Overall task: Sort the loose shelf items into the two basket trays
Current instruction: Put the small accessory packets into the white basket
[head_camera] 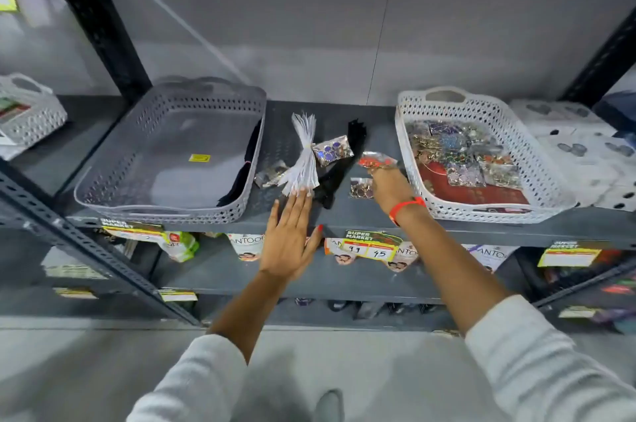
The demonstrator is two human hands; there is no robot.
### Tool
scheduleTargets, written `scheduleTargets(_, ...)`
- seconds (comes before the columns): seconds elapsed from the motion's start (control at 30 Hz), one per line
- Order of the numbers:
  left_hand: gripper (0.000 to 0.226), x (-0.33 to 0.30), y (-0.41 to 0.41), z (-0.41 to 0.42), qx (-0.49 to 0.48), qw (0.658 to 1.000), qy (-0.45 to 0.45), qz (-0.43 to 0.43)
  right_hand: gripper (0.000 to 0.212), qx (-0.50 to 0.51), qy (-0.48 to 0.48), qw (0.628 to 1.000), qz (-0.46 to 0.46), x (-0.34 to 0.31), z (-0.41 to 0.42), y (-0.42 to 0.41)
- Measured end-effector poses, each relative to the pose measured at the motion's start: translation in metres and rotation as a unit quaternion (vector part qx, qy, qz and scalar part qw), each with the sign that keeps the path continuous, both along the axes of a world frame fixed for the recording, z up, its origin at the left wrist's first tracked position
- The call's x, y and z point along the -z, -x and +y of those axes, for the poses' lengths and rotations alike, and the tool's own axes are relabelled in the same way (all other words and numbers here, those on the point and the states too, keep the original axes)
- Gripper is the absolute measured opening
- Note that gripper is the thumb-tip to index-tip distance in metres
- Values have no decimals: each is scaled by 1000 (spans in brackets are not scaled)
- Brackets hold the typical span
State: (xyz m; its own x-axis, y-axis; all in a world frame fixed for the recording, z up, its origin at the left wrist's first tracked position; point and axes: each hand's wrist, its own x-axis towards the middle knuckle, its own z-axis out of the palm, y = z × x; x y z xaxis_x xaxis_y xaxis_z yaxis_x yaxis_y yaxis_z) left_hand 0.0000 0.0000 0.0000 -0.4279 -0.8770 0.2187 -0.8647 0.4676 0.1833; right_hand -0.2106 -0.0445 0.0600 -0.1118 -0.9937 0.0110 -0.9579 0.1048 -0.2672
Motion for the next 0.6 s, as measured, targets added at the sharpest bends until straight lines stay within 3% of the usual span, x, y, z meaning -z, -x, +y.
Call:
scheduleTargets(0.33,60,4,2,-1,-25,999,15,17,31,29,-44,998,-36,-37,0,6)
scheduleTargets(0.5,59,3,3,0,-24,999,15,38,29,11,-113,993,23,-33,9,1)
scheduleTargets(0.6,60,4,1,-1,-17,999,15,27,20,34,-89,995,-5,-41,-3,1)
